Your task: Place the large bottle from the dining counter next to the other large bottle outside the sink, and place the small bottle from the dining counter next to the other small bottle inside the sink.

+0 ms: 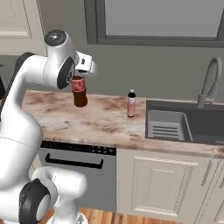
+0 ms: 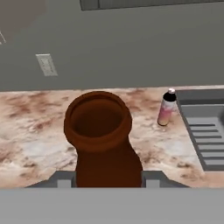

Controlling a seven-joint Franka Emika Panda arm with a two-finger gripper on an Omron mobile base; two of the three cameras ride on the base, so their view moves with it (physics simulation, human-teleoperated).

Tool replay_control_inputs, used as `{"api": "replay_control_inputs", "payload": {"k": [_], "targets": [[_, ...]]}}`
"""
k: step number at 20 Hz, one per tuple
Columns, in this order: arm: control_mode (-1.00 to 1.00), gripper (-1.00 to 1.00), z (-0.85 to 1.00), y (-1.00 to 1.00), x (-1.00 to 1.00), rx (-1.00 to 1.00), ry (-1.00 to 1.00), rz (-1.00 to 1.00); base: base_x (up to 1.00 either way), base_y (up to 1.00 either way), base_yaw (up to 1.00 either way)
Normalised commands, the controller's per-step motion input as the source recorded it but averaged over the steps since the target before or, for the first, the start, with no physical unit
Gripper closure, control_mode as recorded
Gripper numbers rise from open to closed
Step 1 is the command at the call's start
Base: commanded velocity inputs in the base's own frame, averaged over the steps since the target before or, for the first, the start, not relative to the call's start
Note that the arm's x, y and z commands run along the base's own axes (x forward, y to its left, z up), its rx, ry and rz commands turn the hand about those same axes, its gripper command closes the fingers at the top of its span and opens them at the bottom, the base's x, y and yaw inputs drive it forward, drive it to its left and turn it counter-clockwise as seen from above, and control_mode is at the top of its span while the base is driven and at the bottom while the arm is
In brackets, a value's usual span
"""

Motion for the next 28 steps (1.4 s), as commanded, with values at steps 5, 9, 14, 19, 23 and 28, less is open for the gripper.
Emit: {"api": "replay_control_inputs", "payload": {"k": [5, 9, 14, 19, 23, 28], "targets": [[1.00, 1.00, 0.00, 0.00, 0.00, 0.00, 0.00, 0.00, 0.47, -0.57, 0.00], [1.00, 1.00, 0.00, 0.00, 0.00, 0.00, 0.00, 0.00, 0.74, -0.01, 0.00], [1.00, 1.00, 0.00, 0.00, 0.00, 0.00, 0.00, 0.00, 0.73, -0.07, 0.00], [1.00, 1.00, 0.00, 0.00, 0.00, 0.00, 0.00, 0.00, 0.43, -0.55, -0.03], [1.00, 1.00, 0.00, 0.00, 0.00, 0.00, 0.00, 0.00, 0.31, -0.36, -0.09], [1.00, 1.00, 0.00, 0.00, 0.00, 0.00, 0.00, 0.00, 0.57, -0.15, -0.07]]}}
